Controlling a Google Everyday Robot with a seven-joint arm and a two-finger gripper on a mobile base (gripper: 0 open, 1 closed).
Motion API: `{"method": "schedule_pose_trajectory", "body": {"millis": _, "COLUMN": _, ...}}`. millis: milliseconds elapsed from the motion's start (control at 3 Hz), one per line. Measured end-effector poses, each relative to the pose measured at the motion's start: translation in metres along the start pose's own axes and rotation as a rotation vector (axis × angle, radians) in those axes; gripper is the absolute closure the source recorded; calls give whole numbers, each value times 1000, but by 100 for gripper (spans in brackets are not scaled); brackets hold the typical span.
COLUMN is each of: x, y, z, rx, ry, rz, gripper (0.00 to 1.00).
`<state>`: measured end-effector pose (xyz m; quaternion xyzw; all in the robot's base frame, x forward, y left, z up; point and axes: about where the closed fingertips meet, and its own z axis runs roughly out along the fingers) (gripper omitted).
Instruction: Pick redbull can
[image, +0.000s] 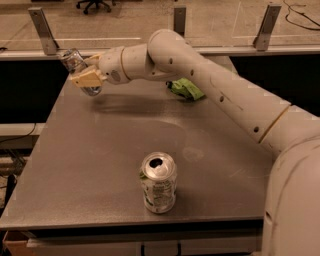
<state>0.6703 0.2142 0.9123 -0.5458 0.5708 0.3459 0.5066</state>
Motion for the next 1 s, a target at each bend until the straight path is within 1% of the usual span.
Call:
{"method": "schedule_pose_trajectory", "body": {"millis": 333, "x": -7, "y": -16, "z": -62, "rx": 32, "ry": -33, "rz": -29, "gripper": 100}}
{"method": "schedule_pose_trajectory", "body": {"millis": 667, "x": 0, "y": -22, "z": -116, "rx": 59, "ry": -37, "rz": -13, "gripper": 100}}
{"method": "schedule_pose_trajectory", "body": {"millis": 1000, "x": 2, "y": -22, "z": -124, "rx": 64, "ry": -34, "rz": -9, "gripper": 100}}
